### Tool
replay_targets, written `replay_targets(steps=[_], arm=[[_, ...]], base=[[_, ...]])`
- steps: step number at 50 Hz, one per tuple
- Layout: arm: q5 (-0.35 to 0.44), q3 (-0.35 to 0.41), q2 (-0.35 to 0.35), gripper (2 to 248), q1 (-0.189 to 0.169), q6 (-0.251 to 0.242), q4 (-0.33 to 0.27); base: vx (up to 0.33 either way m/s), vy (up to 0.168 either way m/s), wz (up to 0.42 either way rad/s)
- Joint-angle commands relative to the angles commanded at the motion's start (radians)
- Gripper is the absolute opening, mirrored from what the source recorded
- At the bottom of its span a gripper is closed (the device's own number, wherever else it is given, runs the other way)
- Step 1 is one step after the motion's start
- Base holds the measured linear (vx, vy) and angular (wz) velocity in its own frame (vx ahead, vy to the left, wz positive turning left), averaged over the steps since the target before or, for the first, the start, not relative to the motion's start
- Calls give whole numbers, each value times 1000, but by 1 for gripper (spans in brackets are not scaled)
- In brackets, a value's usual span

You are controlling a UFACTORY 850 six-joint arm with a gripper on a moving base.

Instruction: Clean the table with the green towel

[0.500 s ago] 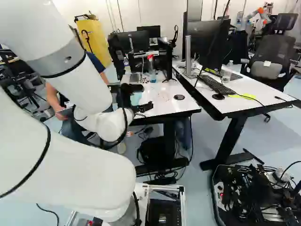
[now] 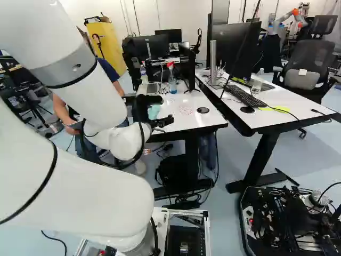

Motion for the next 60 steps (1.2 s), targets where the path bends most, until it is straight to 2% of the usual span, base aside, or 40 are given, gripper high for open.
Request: replay_targets(steps=[60], arm=[[0,0,0,247,0,0,0]], base=[[0,0,0]])
